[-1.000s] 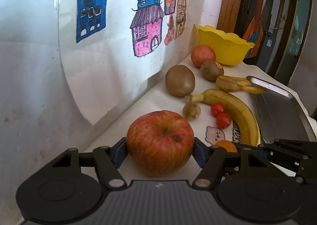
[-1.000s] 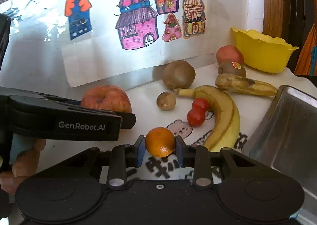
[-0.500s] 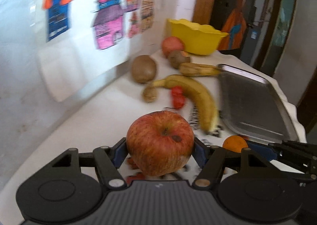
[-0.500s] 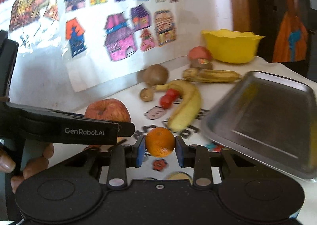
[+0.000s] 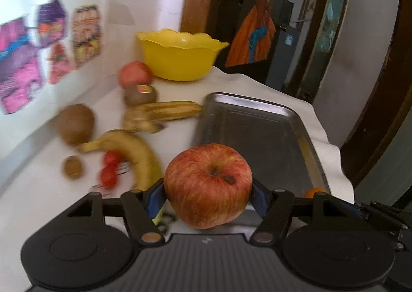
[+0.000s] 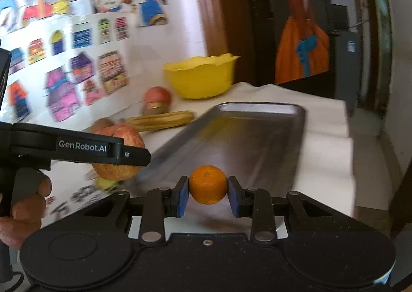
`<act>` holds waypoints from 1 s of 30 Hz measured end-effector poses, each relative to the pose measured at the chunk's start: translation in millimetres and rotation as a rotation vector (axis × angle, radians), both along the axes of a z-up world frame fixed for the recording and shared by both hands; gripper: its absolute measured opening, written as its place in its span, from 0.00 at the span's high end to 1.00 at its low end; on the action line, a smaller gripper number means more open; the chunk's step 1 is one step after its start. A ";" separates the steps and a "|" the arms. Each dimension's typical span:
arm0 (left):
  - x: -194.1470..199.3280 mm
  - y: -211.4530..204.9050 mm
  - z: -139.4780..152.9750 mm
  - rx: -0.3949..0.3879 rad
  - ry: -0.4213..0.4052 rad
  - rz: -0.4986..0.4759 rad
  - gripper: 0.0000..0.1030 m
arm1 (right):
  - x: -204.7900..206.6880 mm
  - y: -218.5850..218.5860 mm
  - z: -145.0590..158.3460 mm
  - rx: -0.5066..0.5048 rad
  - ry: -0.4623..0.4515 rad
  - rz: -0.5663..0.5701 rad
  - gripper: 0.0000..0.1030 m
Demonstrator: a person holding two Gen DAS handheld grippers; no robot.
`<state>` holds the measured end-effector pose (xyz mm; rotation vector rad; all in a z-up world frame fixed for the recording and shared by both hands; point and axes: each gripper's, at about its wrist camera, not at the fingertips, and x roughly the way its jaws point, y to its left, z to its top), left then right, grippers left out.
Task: Organize fruits
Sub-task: 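Carry the apple and orange onto the metal tray and open both grippers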
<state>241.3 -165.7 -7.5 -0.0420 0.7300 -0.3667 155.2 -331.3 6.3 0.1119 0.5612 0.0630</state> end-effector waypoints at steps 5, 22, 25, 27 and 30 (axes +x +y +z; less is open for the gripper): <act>30.8 -28.2 -11.4 0.009 0.021 -0.022 0.30 | 25.2 -24.3 -5.6 -0.026 0.010 -0.032 0.67; 79.3 -68.6 -31.1 0.048 0.036 -0.040 0.30 | 80.5 -53.2 -16.9 -0.038 0.079 -0.070 0.65; 79.5 -70.3 -31.8 0.048 0.032 -0.039 0.30 | 80.4 -53.4 -17.0 -0.032 0.078 -0.063 0.62; 78.6 -70.2 -32.4 0.048 0.032 -0.038 0.30 | 80.1 -52.7 -16.8 -0.033 0.078 -0.059 0.58; 75.6 -68.5 -30.7 0.045 0.021 -0.040 0.29 | 77.0 -50.5 -15.0 -0.031 0.060 -0.053 0.47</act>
